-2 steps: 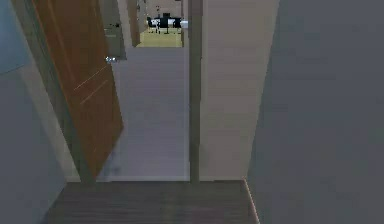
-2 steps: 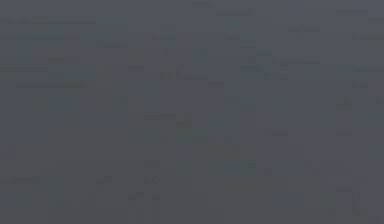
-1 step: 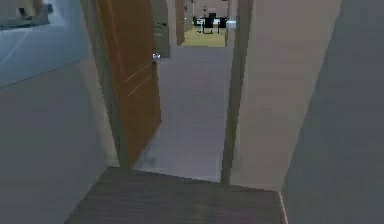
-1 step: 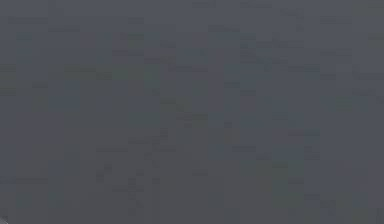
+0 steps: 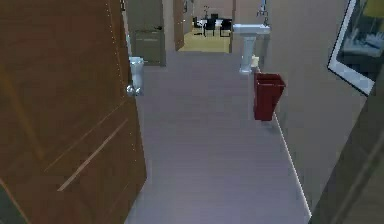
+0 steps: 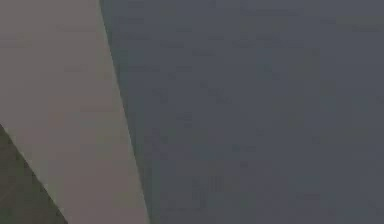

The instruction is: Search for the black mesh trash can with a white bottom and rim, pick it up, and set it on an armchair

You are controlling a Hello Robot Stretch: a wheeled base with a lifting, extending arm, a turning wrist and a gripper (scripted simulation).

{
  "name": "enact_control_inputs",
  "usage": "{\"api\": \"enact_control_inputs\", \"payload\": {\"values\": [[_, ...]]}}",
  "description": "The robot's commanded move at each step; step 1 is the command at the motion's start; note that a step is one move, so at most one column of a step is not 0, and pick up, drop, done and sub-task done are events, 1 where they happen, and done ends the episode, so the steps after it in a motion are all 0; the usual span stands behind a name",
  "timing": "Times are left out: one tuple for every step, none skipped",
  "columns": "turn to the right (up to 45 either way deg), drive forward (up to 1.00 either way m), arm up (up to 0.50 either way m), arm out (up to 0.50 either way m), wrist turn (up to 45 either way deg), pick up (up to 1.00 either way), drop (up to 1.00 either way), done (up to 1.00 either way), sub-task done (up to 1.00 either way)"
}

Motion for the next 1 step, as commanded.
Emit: {"api": "enact_control_inputs", "payload": {"values": [[0.0,0.5,0.0,0.0,0.0,0.0,0.0,0.0,0.0]]}}
